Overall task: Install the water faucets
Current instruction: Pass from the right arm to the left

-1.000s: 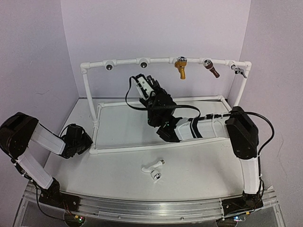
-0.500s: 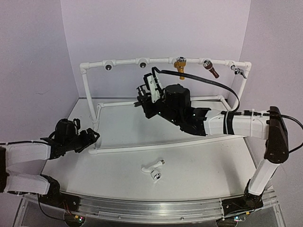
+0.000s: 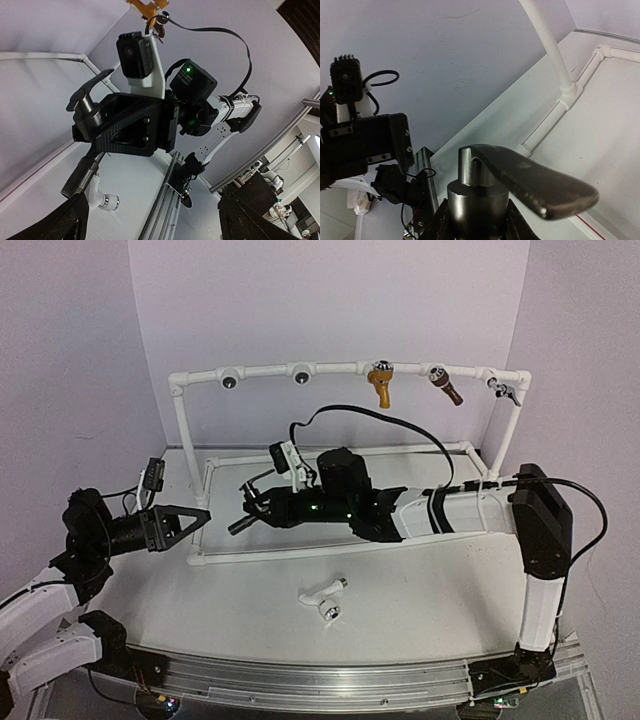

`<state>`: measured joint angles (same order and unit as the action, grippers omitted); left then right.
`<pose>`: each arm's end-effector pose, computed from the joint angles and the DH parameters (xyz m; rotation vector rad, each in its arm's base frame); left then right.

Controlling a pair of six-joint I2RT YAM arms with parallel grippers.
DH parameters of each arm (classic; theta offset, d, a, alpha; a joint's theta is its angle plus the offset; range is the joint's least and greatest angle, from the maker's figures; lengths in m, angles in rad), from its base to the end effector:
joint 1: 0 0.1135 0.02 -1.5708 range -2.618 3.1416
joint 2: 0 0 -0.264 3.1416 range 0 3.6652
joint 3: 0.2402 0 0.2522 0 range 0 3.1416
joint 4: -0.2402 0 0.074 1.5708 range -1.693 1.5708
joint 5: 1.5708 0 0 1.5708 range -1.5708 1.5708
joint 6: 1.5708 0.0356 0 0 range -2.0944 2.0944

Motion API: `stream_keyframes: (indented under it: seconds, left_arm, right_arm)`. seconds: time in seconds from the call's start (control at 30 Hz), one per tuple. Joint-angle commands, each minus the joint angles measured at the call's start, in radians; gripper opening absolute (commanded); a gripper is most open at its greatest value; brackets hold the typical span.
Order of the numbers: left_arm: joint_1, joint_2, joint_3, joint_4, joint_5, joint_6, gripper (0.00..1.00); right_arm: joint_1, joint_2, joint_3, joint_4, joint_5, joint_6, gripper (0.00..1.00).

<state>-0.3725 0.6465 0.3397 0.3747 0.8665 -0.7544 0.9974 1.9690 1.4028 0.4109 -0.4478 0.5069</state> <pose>0.1371 -0.0827 0.2623 0.4628 1.6804 -1.5037 0.2399 0.3999 0.2597 -0.8296 1.7729 1.4426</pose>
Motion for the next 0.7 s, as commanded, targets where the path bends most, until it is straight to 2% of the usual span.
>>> stream_keyframes:
  seconds: [0.0,0.1,0.2,0.27,0.37,0.47,0.67]
  left_arm:
    - [-0.002,0.101,0.013,0.14,0.144,-0.059,0.93]
    - [-0.002,0.115,0.036,0.038,0.096,-0.001,0.94]
    - [-0.003,0.139,0.061,0.01,0.08,0.017,0.97]
    - [-0.002,0.165,0.069,0.028,0.09,0.007,0.95]
    - [-0.003,0.197,0.065,0.12,0.118,-0.05,0.87]
    - [-0.005,0.215,0.071,0.156,0.13,-0.07,0.71]
    - [-0.005,0.2,0.068,0.161,0.119,-0.08,0.68]
  right_arm:
    - [0.002,-0.019,0.072,0.154,-0.078,0.089,0.0]
    - [0.002,-0.017,0.093,0.163,-0.099,0.118,0.0]
    - [0.003,-0.014,0.107,0.163,-0.123,0.14,0.0]
    - [0.005,-0.007,0.118,0.167,-0.143,0.147,0.0]
    - [0.011,0.01,0.134,0.168,-0.157,0.159,0.0]
    - [0.015,0.025,0.139,0.174,-0.161,0.17,0.0]
    - [0.025,0.044,0.15,0.18,-0.178,0.174,0.0]
